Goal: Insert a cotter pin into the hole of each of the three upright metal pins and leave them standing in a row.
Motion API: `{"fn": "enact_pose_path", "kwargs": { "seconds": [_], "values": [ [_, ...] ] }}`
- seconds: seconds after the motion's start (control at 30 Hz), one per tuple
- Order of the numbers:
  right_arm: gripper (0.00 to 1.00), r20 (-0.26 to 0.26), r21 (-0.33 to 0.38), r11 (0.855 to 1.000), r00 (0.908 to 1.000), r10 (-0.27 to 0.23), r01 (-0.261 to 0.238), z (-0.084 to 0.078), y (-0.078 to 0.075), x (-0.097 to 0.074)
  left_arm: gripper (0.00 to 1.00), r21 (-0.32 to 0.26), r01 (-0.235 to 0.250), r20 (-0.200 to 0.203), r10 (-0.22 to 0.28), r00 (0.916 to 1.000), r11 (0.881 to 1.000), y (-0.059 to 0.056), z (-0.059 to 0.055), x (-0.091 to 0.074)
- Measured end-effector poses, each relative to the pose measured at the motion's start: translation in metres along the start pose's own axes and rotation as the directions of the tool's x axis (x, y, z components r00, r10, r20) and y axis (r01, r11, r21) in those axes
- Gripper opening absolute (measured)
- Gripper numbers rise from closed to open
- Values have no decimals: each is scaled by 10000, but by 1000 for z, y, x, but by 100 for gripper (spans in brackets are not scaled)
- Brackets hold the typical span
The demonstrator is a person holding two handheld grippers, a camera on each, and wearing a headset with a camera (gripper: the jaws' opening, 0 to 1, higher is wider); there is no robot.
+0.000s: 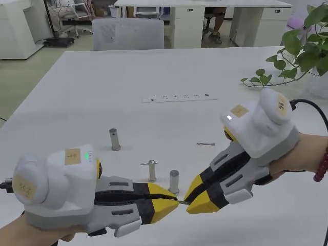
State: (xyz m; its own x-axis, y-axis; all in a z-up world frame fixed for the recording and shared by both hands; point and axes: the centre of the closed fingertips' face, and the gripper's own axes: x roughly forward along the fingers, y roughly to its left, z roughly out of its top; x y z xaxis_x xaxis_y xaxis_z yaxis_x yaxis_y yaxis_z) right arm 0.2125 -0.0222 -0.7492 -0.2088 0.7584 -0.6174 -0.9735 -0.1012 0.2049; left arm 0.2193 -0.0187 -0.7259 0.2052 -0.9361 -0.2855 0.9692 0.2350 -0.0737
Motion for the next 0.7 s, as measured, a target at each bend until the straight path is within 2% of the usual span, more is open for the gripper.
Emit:
{"fn": "enact_pose_path", "kwargs": {
  "seconds": [0.17, 0.47, 0.7],
  "values": [
    [6, 59, -4, 9999, 9999, 110, -110, 1, 2, 0, 0, 30, 93, 26, -93, 10000, 10000, -1, 1, 0],
    [4, -62, -483, 9988, 9999, 112, -115, 2, 3, 0, 0, 72, 129, -2, -129, 9999, 9999, -2, 0, -1],
    [3, -214, -833, 9965, 9997, -97, 79, 1, -1, -1, 2, 20, -202, -1, 202, 9998, 9998, 2, 0, -1]
  ]
}}
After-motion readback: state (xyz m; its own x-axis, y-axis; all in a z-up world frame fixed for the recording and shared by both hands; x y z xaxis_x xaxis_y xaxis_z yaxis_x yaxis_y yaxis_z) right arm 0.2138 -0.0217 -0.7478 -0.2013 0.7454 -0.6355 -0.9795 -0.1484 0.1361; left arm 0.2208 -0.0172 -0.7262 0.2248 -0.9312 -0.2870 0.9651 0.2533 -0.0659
